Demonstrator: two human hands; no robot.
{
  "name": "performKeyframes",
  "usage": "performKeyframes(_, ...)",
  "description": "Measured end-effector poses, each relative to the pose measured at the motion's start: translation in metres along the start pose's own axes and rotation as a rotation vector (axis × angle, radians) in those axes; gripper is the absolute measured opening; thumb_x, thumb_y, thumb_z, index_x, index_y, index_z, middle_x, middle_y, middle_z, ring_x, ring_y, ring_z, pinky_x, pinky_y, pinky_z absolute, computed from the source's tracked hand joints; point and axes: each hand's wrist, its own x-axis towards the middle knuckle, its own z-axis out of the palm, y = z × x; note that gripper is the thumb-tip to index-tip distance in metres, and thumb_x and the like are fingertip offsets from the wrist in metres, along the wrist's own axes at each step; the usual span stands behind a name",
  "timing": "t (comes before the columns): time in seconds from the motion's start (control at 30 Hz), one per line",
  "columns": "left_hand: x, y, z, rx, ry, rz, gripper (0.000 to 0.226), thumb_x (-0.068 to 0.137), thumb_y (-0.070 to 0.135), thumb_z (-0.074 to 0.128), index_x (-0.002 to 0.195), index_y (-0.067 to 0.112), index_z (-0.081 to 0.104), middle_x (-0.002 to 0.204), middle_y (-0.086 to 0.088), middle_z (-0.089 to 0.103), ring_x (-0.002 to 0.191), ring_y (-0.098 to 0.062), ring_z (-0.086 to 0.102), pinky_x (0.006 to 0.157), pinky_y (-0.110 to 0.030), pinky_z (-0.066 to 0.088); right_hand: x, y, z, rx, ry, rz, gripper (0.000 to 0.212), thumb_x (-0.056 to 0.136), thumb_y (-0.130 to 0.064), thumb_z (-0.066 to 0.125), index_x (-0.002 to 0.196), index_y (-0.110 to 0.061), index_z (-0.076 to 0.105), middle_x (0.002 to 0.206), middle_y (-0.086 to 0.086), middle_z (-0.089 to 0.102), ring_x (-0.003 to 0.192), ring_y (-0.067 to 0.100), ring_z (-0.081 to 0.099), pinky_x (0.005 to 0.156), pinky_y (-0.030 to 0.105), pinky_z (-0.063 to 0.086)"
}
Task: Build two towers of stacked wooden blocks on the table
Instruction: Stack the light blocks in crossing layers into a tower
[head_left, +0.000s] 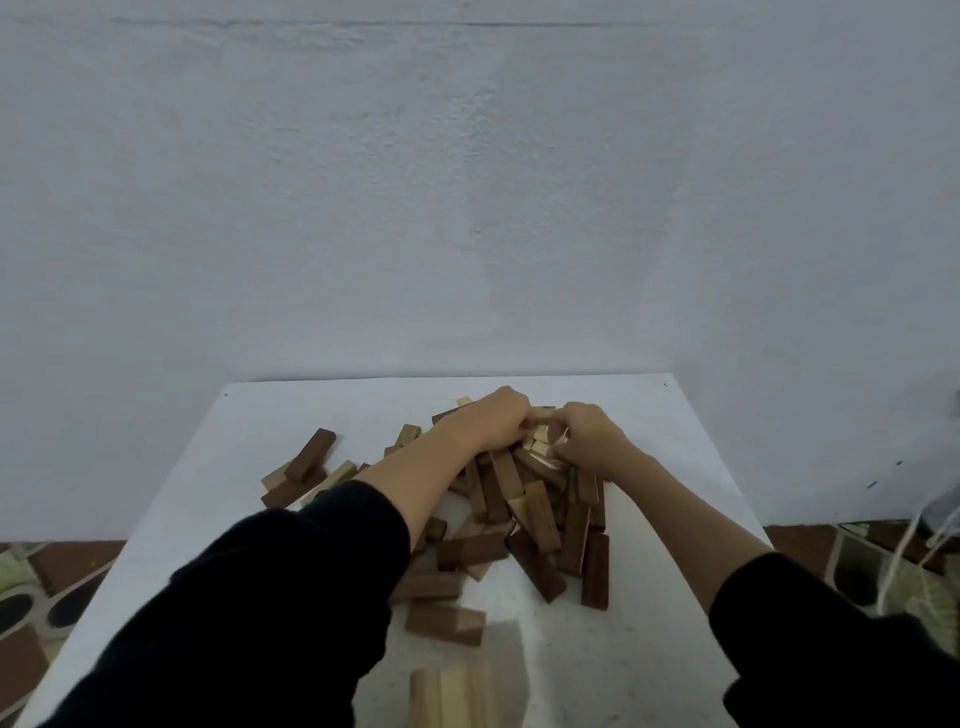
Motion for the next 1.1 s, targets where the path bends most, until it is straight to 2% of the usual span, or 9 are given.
performKeyframes(0.13,0.008,0.011,-0.006,0.139,-0.016,0.009,0.014,0.090,-0.004,0.048,0.077,0.002,0.053,0.071,-0.006,0.044,0.083,-0.031,0.056,0.064,-0.029,0.034,0.001,0.002,0.002,0.062,0.032,-0.033,0.025,0.081,-0.009,0.060,0.106,-0.011,0.056,0.097,0.001,0.051,0.089,0.015,0.045,0.073,0.027,0.038)
performKeyframes(0.3,0.014,0.020,-0.005,0.245,0.015,0.075,0.021,0.089,-0.005,0.047,0.104,0.004,0.059,0.068,0.003,0.030,0.072,-0.020,0.044,0.066,-0.033,0.039,0.000,0.003,0.013,-0.006,0.048,-0.044,0.043,0.080,-0.017,0.062,0.120,-0.009,0.051,0.102,0.014,0.050,0.100,0.028,0.047,0.076,0.032,0.042)
performKeyframes(0.43,0.016,0.029,-0.004,0.317,-0.011,0.045,0.023,0.087,0.000,0.052,0.108,0.004,0.059,0.085,-0.005,0.047,0.082,-0.026,0.054,0.064,-0.032,0.038,0.001,0.001,0.015,0.052,0.029,0.003,0.035,0.076,-0.028,0.055,0.100,-0.004,0.056,0.086,0.012,0.054,0.086,0.023,0.039,0.061,0.022,0.030)
performKeyframes(0.57,0.020,0.027,0.002,0.309,-0.035,0.043,0.030,0.086,0.005,0.056,0.116,0.006,0.055,0.108,-0.012,0.057,0.093,-0.029,0.060,0.063,-0.032,0.038,-0.012,-0.013,-0.004,0.106,-0.009,0.022,0.015,0.087,-0.012,0.051,0.075,-0.004,0.054,0.067,-0.003,0.041,0.088,0.024,0.038,0.075,0.025,0.030)
performKeyframes(0.67,0.018,0.024,0.000,0.243,-0.049,0.063,0.030,0.085,0.004,0.056,0.114,0.006,0.052,0.105,-0.013,0.056,0.092,-0.029,0.058,0.064,-0.031,0.036,-0.012,-0.001,-0.007,0.168,0.057,0.056,0.028,0.086,-0.011,0.055,0.106,0.009,0.059,0.082,0.005,0.043,0.087,0.022,0.045,0.079,0.025,0.036)
performKeyframes(0.8,0.014,0.020,-0.003,0.130,-0.034,0.040,0.008,0.084,-0.001,0.054,0.086,0.006,0.052,0.078,-0.005,0.048,0.076,-0.021,0.046,0.064,-0.029,0.032,-0.016,0.003,-0.009,0.284,0.089,0.111,0.027,0.082,-0.015,0.064,0.102,0.003,0.061,0.104,0.012,0.046,0.080,0.014,0.044,0.060,0.015,0.037)
performKeyframes(0.9,0.013,0.018,-0.009,-0.081,0.075,-0.011,0.028,0.088,0.009,0.055,0.063,0.011,0.042,0.068,-0.002,0.043,0.065,-0.018,0.043,0.057,-0.025,0.033,-0.021,0.001,-0.016,0.407,0.247,0.068,0.025,0.081,-0.012,0.066,0.103,-0.001,0.061,0.105,0.013,0.048,0.079,0.015,0.048,0.057,0.008,0.036)
performKeyframes(1.0,0.005,0.017,-0.023,-0.515,0.268,-0.025,0.013,0.093,0.018,0.054,0.087,0.007,0.056,0.087,-0.010,0.059,0.080,-0.020,0.055,0.075,-0.032,0.047,-0.029,-0.011,-0.032,0.651,0.342,-0.009,0.016,0.088,-0.019,0.063,0.098,-0.006,0.066,0.088,0.005,0.057,0.075,0.019,0.058,0.064,0.020,0.049)
performKeyframes(1.1,-0.012,0.015,-0.038,-0.981,0.358,-0.053,0.011,0.093,0.019,0.060,0.091,0.010,0.053,0.082,-0.008,0.064,0.075,-0.017,0.060,0.078,-0.032,0.051,-0.039,-0.026,-0.047,0.871,0.198,-0.046,0.018,0.093,-0.015,0.051,0.095,-0.013,0.069,0.081,0.002,0.060,0.070,0.012,0.055,0.070,0.026,0.047)
